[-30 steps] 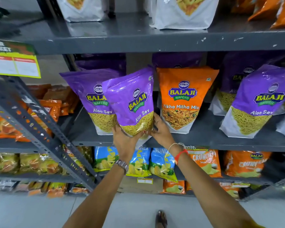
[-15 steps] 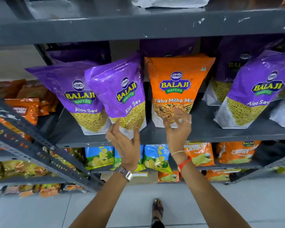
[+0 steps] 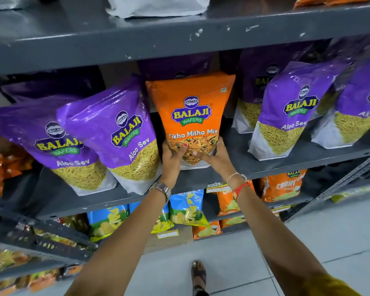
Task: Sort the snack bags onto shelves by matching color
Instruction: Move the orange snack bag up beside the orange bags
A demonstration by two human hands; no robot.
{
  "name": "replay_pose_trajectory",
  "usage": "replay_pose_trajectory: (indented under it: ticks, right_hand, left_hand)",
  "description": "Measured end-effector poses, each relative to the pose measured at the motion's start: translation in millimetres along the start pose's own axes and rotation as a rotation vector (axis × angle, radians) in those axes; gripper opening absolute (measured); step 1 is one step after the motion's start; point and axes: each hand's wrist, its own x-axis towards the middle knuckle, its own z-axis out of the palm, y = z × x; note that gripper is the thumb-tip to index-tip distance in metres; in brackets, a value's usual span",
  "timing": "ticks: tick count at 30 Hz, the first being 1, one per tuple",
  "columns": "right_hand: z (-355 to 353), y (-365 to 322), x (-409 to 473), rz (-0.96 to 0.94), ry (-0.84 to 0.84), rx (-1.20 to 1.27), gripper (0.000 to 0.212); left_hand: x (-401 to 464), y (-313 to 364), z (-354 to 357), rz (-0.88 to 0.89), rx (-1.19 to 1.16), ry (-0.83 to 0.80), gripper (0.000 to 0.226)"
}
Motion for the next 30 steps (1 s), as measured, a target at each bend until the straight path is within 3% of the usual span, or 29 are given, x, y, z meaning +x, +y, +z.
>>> replay_pose_trajectory:
  ticks: [11, 16, 19, 24, 28, 30]
  right_hand:
    - [-2, 6, -49, -0.035, 0.073, -0.001, 0.068]
    - [-5, -16, -94, -0.102, 0.132, -0.016, 0.057]
    - [1, -40, -119, -0.150, 0.144, -0.013, 0.055]
    - [20, -98, -150, -0.263, 0.154, 0.050, 0.051]
    - [41, -151, -166, -0.333, 0.169, 0.076, 0.055]
    - [54, -178, -169, -0.383, 0.144, 0.105, 0.047]
  left_hand:
    - [-41, 3, -5, -0.003, 0.018, 0.026, 0.040]
    - [-85, 17, -20, 0.087, 0.017, 0.043, 0.041]
    - [-110, 39, -34, 0.163, -0.013, 0.072, 0.043]
    - [-149, 99, -60, 0.329, -0.041, 0.181, 0.025]
    - [-164, 149, -85, 0.432, -0.033, 0.236, 0.022]
    - [-166, 176, -101, 0.477, -0.038, 0.253, 0.025]
